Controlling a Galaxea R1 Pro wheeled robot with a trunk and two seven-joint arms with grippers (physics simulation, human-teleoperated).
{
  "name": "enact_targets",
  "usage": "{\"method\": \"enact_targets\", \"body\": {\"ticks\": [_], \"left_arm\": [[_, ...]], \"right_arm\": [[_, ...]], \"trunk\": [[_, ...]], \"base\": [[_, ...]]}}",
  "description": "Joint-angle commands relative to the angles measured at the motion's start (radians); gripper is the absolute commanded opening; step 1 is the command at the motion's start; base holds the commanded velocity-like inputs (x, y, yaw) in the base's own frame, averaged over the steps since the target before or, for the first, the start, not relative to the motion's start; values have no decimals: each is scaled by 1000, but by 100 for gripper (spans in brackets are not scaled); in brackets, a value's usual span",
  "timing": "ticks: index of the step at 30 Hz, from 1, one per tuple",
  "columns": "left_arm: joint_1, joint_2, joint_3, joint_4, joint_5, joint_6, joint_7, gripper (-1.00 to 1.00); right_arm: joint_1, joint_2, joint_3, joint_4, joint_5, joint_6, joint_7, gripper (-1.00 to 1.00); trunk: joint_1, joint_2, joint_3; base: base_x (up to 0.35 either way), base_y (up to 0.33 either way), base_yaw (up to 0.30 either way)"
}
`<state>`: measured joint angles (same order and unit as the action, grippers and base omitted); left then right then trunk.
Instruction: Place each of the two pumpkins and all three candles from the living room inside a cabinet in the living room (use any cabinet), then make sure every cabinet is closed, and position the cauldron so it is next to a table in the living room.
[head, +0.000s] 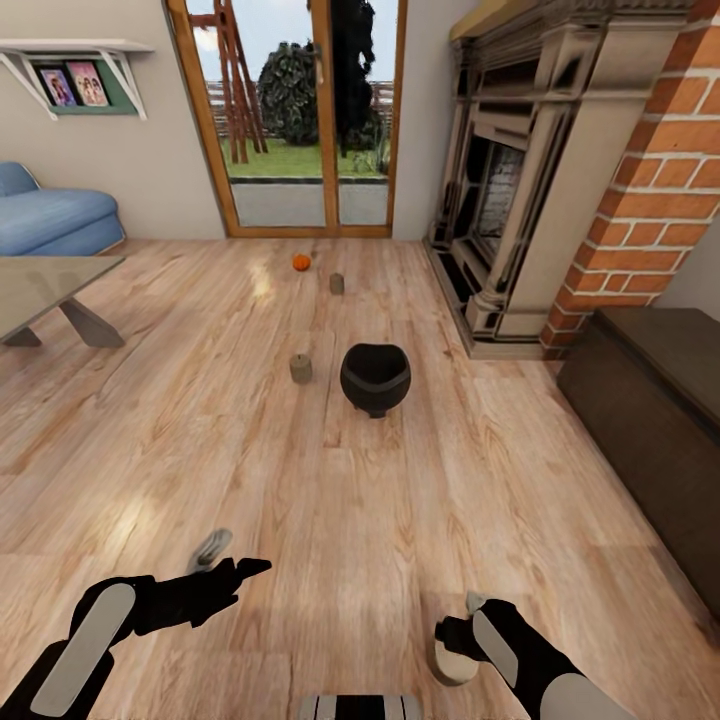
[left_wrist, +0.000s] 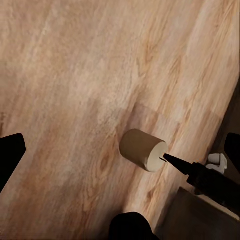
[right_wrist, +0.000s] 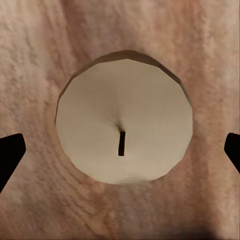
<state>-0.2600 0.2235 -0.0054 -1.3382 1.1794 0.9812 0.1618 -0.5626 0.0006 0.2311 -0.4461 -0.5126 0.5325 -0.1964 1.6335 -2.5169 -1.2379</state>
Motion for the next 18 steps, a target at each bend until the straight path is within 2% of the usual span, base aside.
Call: {"method": "enact_targets", "body": {"ticks": [1,15,18], "left_arm": [[0,0,-1,-1,11,2,10,100],[0,0,-1,-1,11,2,10,100],[0,0,0,-2,11,2,9,100]], "right_arm": [[0,-1,7,-2,-11,3,-9,100],[0,-1,7,-2,-11,1,-8,100],[0,-1,7,-2,-11,-2,-8,100]], "trunk": [[0,-1,-5],[6,-4,-59],[6,-4,-59]], "base": [[0,0,0],[0,0,0],[0,0,0]]}}
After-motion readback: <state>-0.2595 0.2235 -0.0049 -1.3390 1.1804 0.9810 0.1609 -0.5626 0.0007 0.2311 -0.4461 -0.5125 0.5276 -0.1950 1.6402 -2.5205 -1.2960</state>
